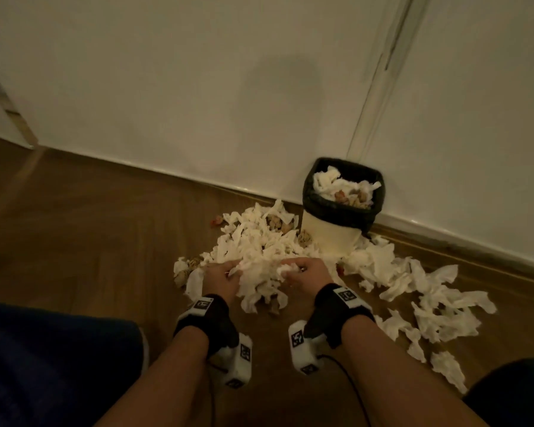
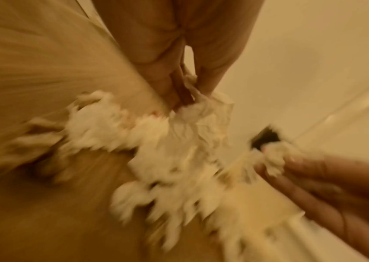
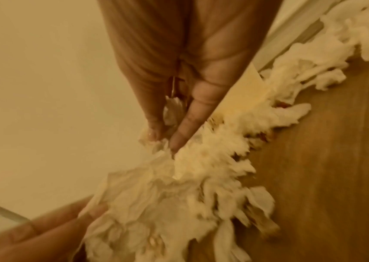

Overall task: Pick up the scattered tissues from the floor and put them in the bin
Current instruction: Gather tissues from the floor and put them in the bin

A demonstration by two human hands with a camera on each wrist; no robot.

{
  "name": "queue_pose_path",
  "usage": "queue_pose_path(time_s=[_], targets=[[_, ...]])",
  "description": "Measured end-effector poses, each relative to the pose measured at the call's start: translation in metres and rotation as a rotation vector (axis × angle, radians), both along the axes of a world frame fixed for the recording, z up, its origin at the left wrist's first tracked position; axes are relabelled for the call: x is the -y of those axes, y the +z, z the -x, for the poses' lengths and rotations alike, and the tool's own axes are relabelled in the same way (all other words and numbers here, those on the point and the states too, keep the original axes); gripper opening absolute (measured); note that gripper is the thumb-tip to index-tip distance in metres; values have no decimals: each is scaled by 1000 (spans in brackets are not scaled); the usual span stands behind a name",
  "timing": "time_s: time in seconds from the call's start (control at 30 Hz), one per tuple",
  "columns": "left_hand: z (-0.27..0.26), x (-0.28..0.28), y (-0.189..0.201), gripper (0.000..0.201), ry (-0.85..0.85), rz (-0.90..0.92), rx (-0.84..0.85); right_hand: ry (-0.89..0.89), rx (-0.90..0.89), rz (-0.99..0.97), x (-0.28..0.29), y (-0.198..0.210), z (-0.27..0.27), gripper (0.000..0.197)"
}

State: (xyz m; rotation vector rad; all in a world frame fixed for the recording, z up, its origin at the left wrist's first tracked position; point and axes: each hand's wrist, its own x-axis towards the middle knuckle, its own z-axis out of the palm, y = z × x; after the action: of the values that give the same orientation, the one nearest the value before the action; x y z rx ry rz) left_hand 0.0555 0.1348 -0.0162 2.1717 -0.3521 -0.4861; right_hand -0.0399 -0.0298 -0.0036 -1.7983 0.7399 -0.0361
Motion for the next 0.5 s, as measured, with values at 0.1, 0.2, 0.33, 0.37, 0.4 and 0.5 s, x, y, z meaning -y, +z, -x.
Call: queue_pose_path(time_s=[0.1, 0.2, 0.33, 0.37, 0.4, 0.5], targets=[[-12, 4, 41, 33, 18, 144, 4, -87, 146, -12, 11, 49, 6, 27], [-18, 12, 88, 32, 21, 269, 27, -113, 205, 133, 20, 104, 18, 31], [-18, 45, 141, 27, -2, 374, 83, -181, 279, 265, 36, 160, 34, 32], [-19, 55, 151, 28, -16, 388, 89, -207, 295, 258, 40, 169, 35, 31], [-21, 64, 161, 28, -29, 402, 92, -235, 316, 241, 45, 177, 35, 31], [-24, 92, 186, 29, -51, 519, 13, -333, 395, 174, 63, 193, 36, 28]])
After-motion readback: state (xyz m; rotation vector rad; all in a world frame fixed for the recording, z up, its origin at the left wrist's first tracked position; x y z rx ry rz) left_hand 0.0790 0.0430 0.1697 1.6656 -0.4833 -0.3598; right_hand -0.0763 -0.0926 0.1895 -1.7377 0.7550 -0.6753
